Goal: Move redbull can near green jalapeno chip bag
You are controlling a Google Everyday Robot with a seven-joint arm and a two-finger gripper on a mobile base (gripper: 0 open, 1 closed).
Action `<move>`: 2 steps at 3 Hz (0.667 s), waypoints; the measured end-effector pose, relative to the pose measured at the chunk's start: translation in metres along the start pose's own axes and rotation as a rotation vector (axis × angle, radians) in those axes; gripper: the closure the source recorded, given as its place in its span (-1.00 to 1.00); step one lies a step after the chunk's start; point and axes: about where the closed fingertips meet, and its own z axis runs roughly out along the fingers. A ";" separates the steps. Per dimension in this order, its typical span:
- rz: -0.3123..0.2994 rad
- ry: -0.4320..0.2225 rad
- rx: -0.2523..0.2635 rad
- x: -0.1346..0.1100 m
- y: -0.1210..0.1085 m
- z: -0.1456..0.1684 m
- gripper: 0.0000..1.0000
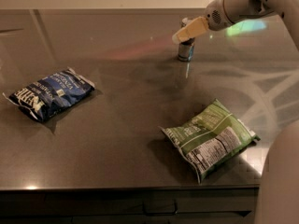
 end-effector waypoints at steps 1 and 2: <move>0.006 0.007 -0.012 0.000 -0.001 0.008 -1.00; -0.003 0.002 -0.027 -0.005 -0.001 0.009 -0.63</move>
Offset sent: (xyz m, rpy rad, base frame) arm 0.0093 0.0028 0.0107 0.0113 0.0005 0.0348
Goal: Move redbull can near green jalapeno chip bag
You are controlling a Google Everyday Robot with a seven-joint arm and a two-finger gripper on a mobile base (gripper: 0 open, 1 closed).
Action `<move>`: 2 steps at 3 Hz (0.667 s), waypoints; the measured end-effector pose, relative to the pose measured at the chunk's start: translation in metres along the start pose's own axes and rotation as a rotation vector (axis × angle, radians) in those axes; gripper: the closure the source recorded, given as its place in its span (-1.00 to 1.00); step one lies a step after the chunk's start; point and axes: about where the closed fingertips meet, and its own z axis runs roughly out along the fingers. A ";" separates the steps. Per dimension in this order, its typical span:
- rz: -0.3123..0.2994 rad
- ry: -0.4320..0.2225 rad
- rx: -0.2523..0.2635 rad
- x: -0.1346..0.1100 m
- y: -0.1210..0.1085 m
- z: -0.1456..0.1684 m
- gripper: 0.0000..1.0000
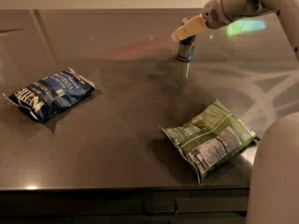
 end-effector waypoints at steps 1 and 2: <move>-0.016 -0.001 -0.015 -0.002 0.005 -0.003 -0.19; -0.028 0.005 -0.021 -0.001 0.010 -0.006 0.28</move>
Offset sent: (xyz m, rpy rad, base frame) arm -0.0182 -0.0012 0.0108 -0.0225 -0.0134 0.0380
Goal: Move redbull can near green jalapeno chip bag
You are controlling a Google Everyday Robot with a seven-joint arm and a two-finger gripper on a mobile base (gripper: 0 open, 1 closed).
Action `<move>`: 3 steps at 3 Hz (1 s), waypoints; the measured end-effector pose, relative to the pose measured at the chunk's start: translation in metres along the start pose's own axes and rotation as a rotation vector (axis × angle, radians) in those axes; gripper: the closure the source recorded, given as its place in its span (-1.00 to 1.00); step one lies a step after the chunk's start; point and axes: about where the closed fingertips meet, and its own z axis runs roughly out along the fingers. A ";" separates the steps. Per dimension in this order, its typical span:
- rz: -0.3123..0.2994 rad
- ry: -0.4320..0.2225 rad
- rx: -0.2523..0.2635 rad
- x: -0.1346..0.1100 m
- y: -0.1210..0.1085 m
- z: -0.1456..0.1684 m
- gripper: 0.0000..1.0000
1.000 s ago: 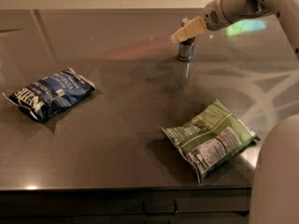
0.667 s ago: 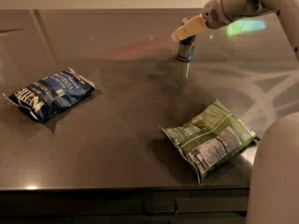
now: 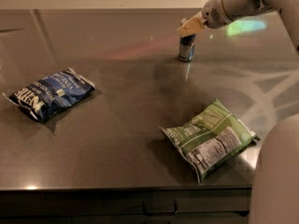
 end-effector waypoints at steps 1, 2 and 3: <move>-0.026 0.022 -0.022 0.002 0.012 -0.009 0.76; -0.062 0.043 -0.086 0.005 0.039 -0.030 1.00; -0.079 0.060 -0.167 0.013 0.073 -0.059 1.00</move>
Offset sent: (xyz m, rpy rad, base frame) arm -0.0984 0.0020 0.0328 -0.0498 0.0693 0.2060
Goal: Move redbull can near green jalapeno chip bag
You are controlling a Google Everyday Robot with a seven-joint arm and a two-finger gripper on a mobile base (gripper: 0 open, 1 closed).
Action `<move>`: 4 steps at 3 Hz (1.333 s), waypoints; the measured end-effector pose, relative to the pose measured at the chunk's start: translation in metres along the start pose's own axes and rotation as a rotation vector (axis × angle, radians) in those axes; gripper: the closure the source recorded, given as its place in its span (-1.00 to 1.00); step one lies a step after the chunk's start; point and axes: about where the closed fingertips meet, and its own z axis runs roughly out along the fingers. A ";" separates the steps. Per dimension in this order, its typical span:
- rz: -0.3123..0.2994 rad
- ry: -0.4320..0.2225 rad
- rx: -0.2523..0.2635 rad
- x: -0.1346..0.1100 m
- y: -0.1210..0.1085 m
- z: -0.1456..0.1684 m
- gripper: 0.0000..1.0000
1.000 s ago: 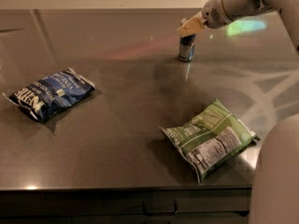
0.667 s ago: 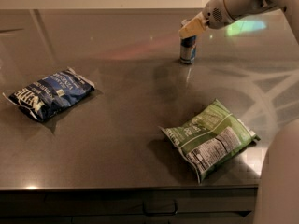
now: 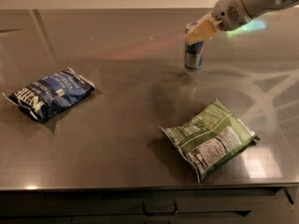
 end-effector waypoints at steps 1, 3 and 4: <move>-0.017 -0.007 -0.092 0.012 0.041 -0.020 1.00; -0.072 -0.067 -0.236 0.035 0.102 -0.035 1.00; -0.107 -0.080 -0.285 0.042 0.118 -0.034 1.00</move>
Offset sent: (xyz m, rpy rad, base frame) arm -0.1400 -0.0021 0.0034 0.1335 0.0757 0.2344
